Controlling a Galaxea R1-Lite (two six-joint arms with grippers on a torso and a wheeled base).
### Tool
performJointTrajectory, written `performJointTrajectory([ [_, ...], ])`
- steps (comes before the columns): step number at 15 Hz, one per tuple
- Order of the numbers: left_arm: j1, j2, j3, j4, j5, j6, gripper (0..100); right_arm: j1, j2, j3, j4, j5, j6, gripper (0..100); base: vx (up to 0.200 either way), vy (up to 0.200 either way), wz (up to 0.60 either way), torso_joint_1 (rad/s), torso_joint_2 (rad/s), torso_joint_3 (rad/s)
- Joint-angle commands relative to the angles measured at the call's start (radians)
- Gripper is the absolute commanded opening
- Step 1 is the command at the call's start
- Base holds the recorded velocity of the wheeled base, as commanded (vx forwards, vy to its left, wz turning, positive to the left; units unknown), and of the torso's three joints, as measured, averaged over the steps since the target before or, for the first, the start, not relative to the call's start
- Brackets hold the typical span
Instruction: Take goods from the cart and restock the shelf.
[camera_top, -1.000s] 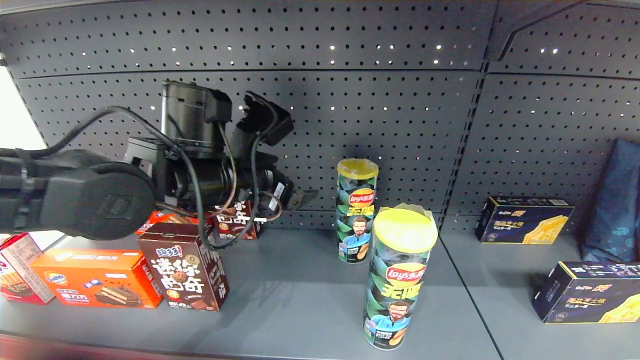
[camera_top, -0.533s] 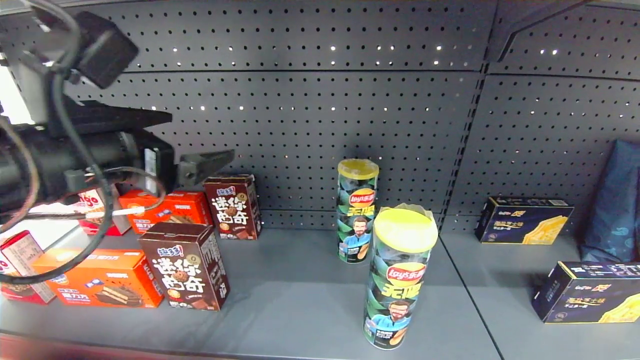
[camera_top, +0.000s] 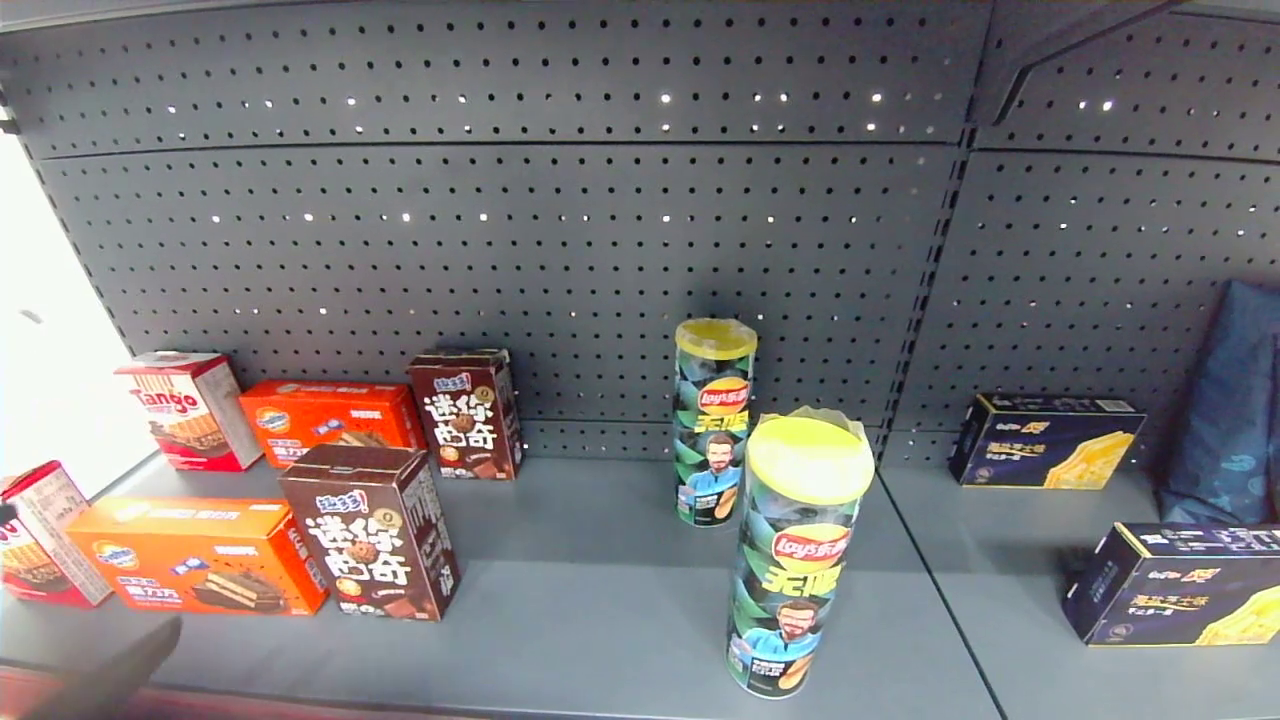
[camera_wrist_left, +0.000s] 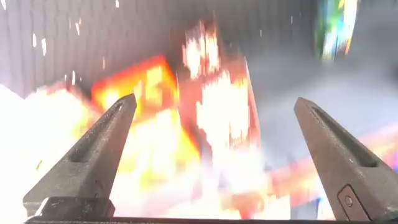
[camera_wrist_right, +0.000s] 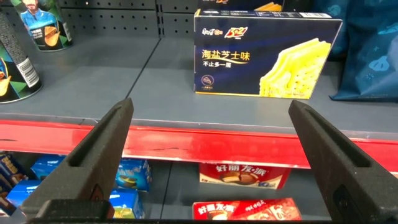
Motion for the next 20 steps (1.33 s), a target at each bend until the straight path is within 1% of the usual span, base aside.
performJointTrajectory([
  [1,0.016,-0.368,0.070,0.269,0.017,0.032,100,0.001,0.001,0.000,-0.001,0.000,0.001,100,0.000,0.000,0.00,0.000,0.00,0.000],
  [3,0.036,-0.485,0.081,0.373,0.014,0.031,100,0.001,0.001,0.000,-0.001,0.000,0.001,100,0.000,0.000,0.00,0.000,0.00,0.000],
  [4,0.042,-0.537,0.104,0.396,0.014,0.026,100,0.000,0.001,0.000,-0.001,0.000,-0.001,100,0.000,0.000,0.00,0.000,0.00,0.000],
  [5,0.045,-0.569,0.129,0.398,0.016,0.019,100,0.001,0.003,0.000,0.001,0.000,-0.001,100,0.000,0.000,0.00,0.000,0.00,0.000],
  [6,0.045,-0.569,0.130,0.398,0.013,0.012,100,-0.002,0.003,0.000,-0.002,-0.017,0.027,100,0.000,0.000,0.00,0.000,0.00,0.000],
  [7,0.044,-0.569,0.147,0.398,0.011,0.009,100,-0.002,0.001,0.000,-0.011,-0.115,0.090,100,0.000,0.000,0.00,0.000,0.00,0.000],
  [8,0.045,-0.569,0.155,0.396,0.013,-0.006,100,0.000,0.001,-0.009,-0.028,-0.115,0.081,100,0.000,0.000,0.00,0.000,0.00,0.000],
  [9,0.045,-0.569,0.152,0.390,0.014,-0.023,100,-0.002,0.092,-0.224,-0.041,-0.135,0.148,100,0.000,0.000,0.00,0.000,0.00,0.000],
  [10,0.045,-0.569,0.152,0.386,0.014,-0.027,100,0.000,0.207,-0.354,-0.028,-0.133,0.211,100,0.000,0.000,0.00,0.000,0.00,0.000],
  [11,0.044,-0.569,0.190,0.378,0.007,-0.052,100,0.041,0.442,-0.598,0.042,-0.075,0.334,100,0.000,0.000,0.00,0.000,0.00,0.000],
  [12,0.042,-0.571,0.224,0.358,-0.004,-0.058,100,0.061,0.448,-0.630,0.093,-0.017,0.171,100,0.000,0.000,0.00,0.000,0.00,0.000],
  [13,0.037,-0.574,0.253,0.326,-0.006,-0.066,100,0.073,0.448,-0.627,0.166,0.003,0.048,100,0.000,0.000,0.00,0.000,0.00,0.000],
  [14,0.025,-0.585,0.296,0.318,-0.006,-0.069,100,0.095,0.448,-0.618,0.225,0.028,-0.030,100,0.000,0.000,0.00,0.000,0.00,0.000],
  [15,0.013,-0.623,0.317,0.320,-0.006,-0.072,100,0.115,0.456,-0.603,0.259,0.046,-0.065,100,0.000,0.000,0.00,0.000,0.00,0.000],
  [17,0.010,-0.637,0.316,0.324,-0.006,-0.080,100,0.136,0.498,-0.565,0.278,0.063,-0.079,100,0.000,0.000,0.00,0.000,0.00,0.000],
  [18,0.010,-0.637,0.316,0.324,-0.006,-0.095,100,0.170,0.566,-0.571,0.274,0.082,-0.088,100,0.000,0.000,0.00,0.000,0.00,0.000],
  [19,0.010,-0.637,0.316,0.324,-0.006,-0.098,100,0.238,0.663,-0.592,0.226,0.083,-0.136,100,0.000,0.000,0.00,0.000,0.00,0.000],
  [20,0.010,-0.637,0.316,0.324,-0.006,-0.107,100,0.285,0.736,-0.594,0.171,0.080,-0.145,100,0.000,0.000,0.00,0.000,0.00,0.000],
])
